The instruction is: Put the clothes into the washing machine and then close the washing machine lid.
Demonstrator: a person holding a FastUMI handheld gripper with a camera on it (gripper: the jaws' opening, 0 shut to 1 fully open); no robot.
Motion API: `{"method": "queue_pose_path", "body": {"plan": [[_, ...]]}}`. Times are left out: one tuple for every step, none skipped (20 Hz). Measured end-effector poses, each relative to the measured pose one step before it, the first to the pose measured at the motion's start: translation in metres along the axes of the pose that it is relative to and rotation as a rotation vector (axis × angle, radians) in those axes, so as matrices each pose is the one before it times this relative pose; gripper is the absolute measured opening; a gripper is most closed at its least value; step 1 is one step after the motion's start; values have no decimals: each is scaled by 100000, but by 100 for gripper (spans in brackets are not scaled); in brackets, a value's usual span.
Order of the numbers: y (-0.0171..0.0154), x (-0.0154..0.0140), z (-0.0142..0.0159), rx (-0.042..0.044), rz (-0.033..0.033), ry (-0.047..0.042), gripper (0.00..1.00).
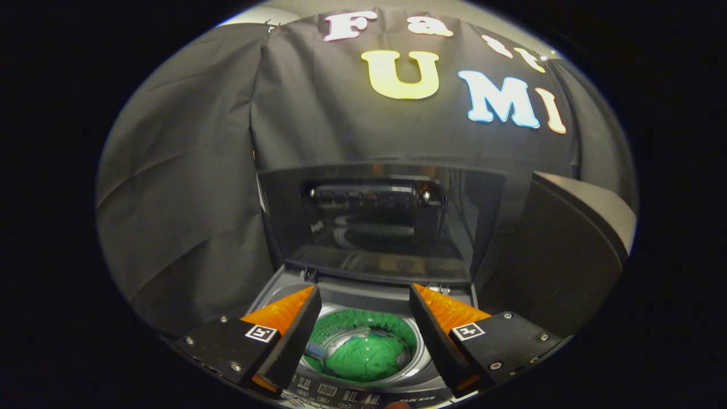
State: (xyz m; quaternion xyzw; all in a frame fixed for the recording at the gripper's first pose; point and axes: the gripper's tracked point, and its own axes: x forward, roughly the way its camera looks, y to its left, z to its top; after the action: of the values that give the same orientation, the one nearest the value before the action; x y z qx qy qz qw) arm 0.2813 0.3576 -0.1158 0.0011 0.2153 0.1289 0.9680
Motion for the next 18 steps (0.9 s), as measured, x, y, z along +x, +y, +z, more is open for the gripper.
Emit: {"method": "queue_pose_path", "body": {"plan": [[9,-80,1087,-570,356,-2034,96],[-7,-10,1139,-232,11,-2359,96],[-13,-17,963,101,-228,-1967,96],[-16,-125,862,526,-2,-1741,96],[72,219,901,716,-121,-1963,96],[82,110,883,170,286,-1545,96],[47,136,1004,-609,-34,-1733,96],[-79,338,677,-1087,-301,-1254,96],[-155,391,644,-1181,-511,-910,96],[-180,392,503,-378,-674,-932,96],[-138,454,646,442,-540,-892,96],[-74,495,496,701,-405,-549,95],[-86,556,441,649,-655,-330,96],[-162,513,469,429,-733,-77,96],[-163,618,408,388,-831,211,96],[-203,513,413,536,-671,87,96],[-198,678,501,675,-723,-257,96],[-196,632,257,635,-719,295,96]]}}
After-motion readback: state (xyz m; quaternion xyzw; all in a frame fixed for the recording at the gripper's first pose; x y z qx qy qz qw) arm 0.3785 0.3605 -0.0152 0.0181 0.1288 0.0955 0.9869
